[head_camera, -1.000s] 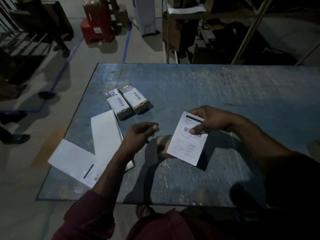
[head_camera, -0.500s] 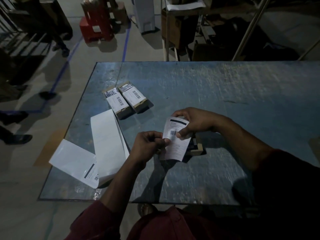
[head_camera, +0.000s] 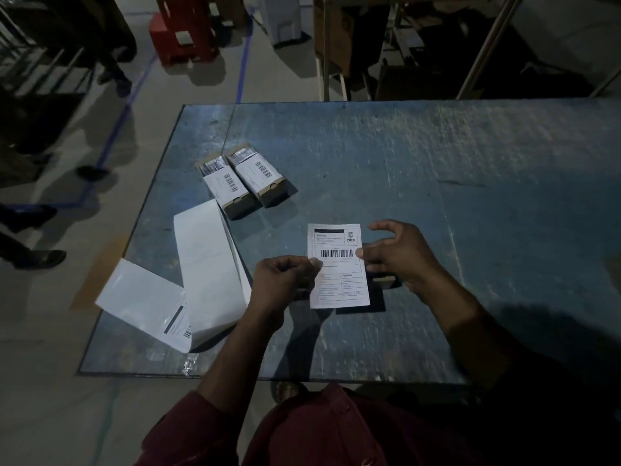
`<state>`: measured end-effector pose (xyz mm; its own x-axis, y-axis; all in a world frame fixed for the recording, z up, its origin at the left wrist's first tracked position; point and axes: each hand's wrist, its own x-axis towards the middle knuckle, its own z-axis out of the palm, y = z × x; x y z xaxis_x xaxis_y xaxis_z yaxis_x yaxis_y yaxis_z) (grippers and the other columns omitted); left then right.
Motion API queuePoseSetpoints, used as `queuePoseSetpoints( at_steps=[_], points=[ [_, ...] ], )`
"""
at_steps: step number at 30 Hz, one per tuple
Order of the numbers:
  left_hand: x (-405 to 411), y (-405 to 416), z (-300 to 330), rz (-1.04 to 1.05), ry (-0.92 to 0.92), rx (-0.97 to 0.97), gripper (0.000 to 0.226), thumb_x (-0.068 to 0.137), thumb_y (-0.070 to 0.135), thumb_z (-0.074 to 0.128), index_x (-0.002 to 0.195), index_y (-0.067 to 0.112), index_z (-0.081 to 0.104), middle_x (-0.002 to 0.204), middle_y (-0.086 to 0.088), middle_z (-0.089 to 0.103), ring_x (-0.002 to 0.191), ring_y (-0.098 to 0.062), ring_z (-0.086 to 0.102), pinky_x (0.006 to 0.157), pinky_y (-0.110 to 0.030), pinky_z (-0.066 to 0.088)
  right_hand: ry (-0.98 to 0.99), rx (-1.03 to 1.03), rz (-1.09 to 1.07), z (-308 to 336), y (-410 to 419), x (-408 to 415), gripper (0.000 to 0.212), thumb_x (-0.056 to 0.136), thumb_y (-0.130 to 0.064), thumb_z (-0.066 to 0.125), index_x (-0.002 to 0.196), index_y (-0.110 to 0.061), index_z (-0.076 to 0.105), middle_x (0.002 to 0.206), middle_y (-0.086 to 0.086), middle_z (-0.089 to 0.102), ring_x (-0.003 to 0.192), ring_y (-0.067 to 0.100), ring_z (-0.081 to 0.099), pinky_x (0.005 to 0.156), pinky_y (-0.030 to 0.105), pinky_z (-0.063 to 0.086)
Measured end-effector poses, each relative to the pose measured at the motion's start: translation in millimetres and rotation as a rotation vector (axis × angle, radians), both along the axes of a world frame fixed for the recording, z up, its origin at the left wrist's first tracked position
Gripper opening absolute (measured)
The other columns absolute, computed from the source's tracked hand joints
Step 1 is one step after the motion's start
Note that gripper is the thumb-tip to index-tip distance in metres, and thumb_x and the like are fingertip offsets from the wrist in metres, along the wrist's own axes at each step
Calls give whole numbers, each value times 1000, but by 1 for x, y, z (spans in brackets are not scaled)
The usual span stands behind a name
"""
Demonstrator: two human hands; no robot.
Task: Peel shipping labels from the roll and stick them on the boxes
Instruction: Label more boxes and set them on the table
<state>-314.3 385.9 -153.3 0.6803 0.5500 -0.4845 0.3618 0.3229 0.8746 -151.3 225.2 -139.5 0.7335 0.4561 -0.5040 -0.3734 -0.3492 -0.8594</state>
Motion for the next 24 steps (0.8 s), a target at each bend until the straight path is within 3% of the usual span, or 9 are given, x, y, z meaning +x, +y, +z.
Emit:
queuePoseSetpoints(
  at_steps=[7, 14, 20, 24],
  points=[
    [5, 0, -10, 19, 163, 270, 19, 99, 19, 71, 82, 13, 79, 80, -3, 80, 71, -28, 78, 53, -32, 56, -102, -144, -21, -8, 8, -6, 104, 75, 2, 90, 159, -13, 32, 95, 9, 80, 74, 23, 79, 67, 39, 65],
    [14, 6, -7, -40, 252, 423, 19, 95, 27, 72, 79, 19, 77, 78, -1, 78, 63, -28, 75, 60, -50, 65, -162, -217, -40, -5, 12, -13, 105, 74, 0, 90, 160, -14, 32, 96, 8, 79, 71, 20, 78, 64, 40, 66],
    [14, 9, -7, -124, 310, 478, 19, 96, 27, 71, 80, 17, 76, 74, -5, 77, 59, -23, 75, 65, -47, 66, -155, -246, -42, 1, 11, -17, 104, 76, -1, 90, 161, -16, 31, 96, 7, 79, 67, 22, 76, 54, 34, 61],
    [17, 7, -7, -146, 315, 594, 27, 96, 28, 72, 74, 13, 78, 62, -4, 73, 58, -24, 72, 64, -45, 65, -178, -251, -66, 0, 11, -19, 104, 75, 1, 89, 161, -15, 32, 98, 11, 78, 71, 28, 77, 57, 38, 63]
  ],
)
